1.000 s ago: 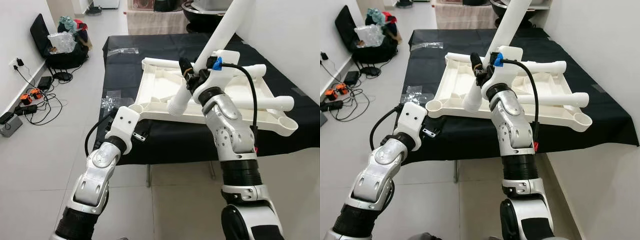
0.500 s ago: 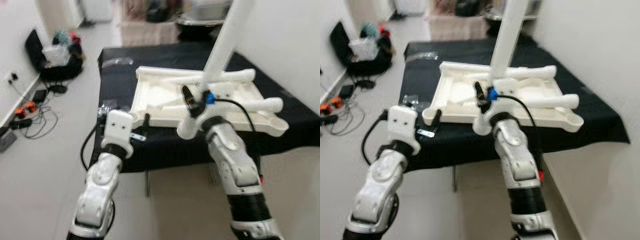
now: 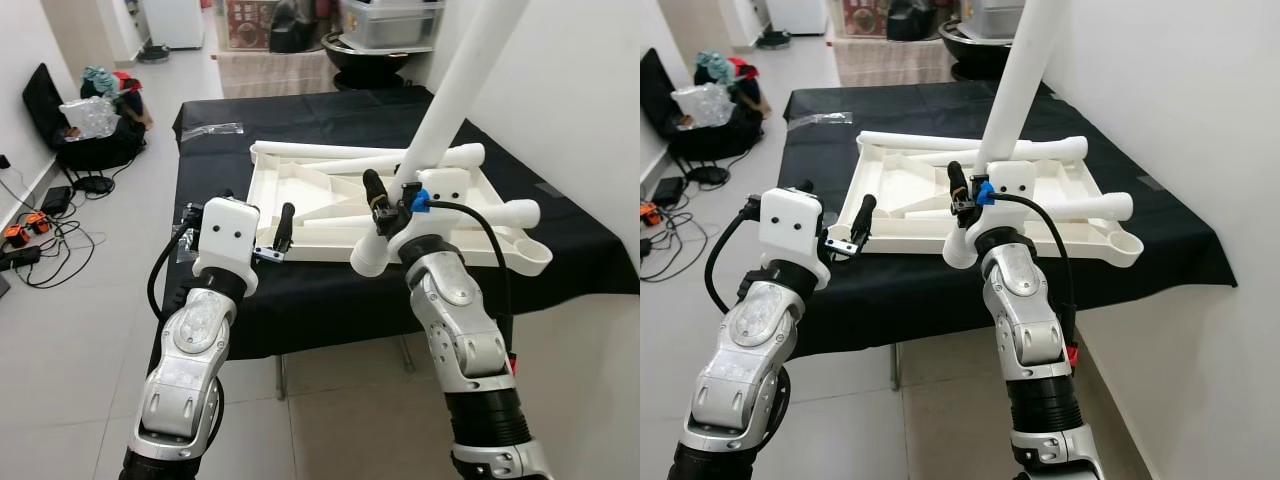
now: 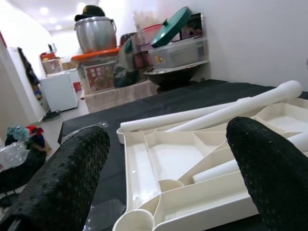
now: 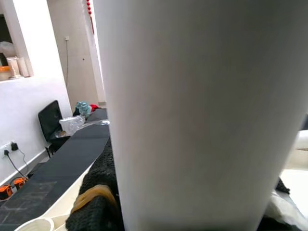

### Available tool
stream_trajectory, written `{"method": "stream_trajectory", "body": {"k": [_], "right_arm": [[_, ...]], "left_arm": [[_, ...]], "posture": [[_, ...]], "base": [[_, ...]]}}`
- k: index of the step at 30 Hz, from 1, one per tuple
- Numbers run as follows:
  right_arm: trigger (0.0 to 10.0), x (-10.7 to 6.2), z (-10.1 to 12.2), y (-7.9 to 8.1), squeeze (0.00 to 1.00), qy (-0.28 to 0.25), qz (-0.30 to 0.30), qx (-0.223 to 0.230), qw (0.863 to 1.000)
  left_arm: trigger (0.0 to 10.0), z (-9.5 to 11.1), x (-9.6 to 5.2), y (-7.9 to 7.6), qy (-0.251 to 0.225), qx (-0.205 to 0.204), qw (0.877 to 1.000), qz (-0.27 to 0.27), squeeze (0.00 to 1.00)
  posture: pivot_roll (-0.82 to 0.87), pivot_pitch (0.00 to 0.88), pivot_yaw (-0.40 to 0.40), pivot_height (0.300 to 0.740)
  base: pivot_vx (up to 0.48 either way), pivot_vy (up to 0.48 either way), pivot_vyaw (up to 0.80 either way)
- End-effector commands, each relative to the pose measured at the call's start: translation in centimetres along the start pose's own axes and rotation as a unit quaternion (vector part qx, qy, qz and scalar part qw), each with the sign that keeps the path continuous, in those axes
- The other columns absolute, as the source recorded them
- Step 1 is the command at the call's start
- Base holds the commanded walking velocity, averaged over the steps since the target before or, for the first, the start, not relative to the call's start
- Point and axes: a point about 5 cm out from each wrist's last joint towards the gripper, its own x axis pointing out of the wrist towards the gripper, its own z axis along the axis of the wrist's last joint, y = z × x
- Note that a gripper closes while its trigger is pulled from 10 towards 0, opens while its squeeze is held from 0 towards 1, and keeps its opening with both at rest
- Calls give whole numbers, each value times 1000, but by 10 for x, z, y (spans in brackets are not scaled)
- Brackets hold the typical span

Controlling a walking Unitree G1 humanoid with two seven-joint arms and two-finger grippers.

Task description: Building children table

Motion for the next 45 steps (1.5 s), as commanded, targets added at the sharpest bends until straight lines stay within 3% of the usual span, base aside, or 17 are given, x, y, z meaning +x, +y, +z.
{"method": "stream_trajectory", "body": {"k": [1, 7, 9, 13, 23, 30, 35, 40, 45], "right_arm": [[10000, 2, 8, -2, 0, -21, -6, -2, 1000], [10000, 3, 11, -3, 0, -27, -7, -6, 1000], [10000, 10, 23, 2, 0, -52, 1, -10, 999], [10000, 12, 26, 1, 0, -55, 5, -13, 998], [10000, 5, 20, 4, 0, -45, 22, -72, 996], [10000, 4, 16, 12, 0, -34, 22, -27, 999], [10000, 7, 17, 5, 0, -37, 9, -18, 999], [10000, 12, 22, -5, 0, -48, -1, -36, 998], [10000, 13, 25, -4, 0, -52, 5, -35, 998]], "left_arm": [[10000, -2, -3, 2, 8, -1, 1000, 6, 0], [10000, -1, -5, 1, 6, -15, 1000, 9, 0], [10000, 6, 4, 6, -3, -11, 1000, 24, 0], [10000, 7, 8, 7, -2, -12, 999, 33, 0], [10000, 4, 2, 4, 17, -11, 1000, 18, 0], [10000, 11, 6, 7, 9, -3, 1000, 28, 0], [10000, 10, 7, 10, 11, 0, 999, 37, 0], [10000, 6, 6, 7, 15, 2, 1000, 28, 0], [10000, 4, 5, 6, 18, -6, 999, 28, 0]], "posture": [[18, 0, -28, 740], [21, 0, -27, 740], [3, 0, -30, 740], [14, 0, -43, 740], [0, 18, -24, 740], [9, 27, -27, 740], [10, 24, -20, 740], [14, 17, -28, 740], [10, 0, -30, 740]], "base": [[0, 0, 0], [0, 124, 0], [0, 0, 0], [0, 0, 0], [0, 0, 480], [34, 0, 229], [205, 0, 0], [284, 0, 0], [307, 0, 0]]}}
